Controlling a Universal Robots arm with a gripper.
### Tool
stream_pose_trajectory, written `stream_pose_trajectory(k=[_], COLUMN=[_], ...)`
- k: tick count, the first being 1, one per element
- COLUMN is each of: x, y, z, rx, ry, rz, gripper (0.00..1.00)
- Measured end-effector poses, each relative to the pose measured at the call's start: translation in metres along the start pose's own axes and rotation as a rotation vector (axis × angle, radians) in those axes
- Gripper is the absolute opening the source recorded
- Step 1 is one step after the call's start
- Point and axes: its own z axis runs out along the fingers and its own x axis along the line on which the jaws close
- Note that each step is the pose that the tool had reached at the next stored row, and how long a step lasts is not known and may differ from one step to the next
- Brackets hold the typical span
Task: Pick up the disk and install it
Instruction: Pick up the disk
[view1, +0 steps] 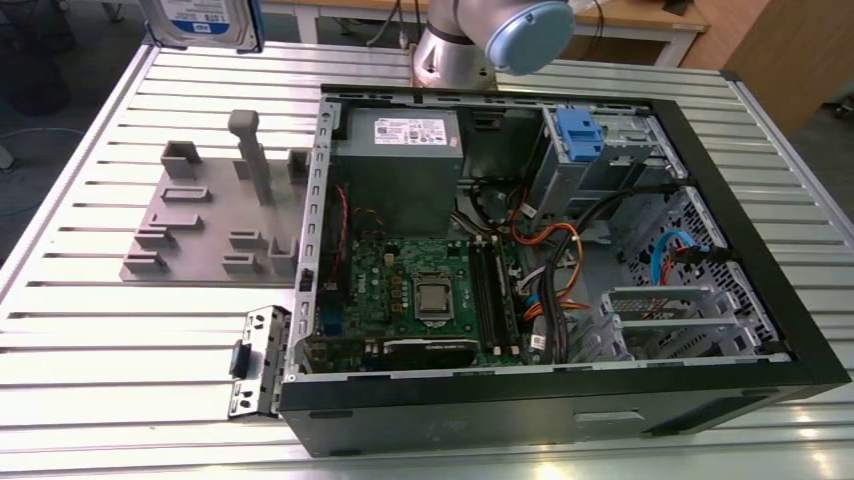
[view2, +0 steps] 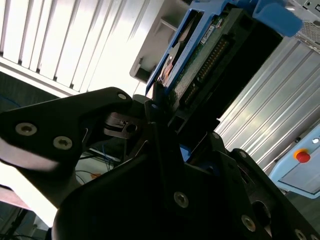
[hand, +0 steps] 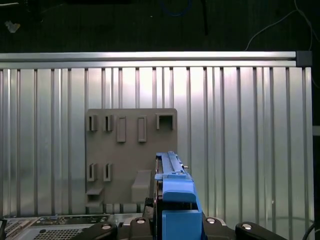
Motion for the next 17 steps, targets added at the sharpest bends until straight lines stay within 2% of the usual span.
stream_pose_trajectory(k=[17], x=[-0.0005], y=[-0.0292], z=[0.0004], rx=[-0.0002], ry=[0.0001], rz=[0.0], gripper=[0.36])
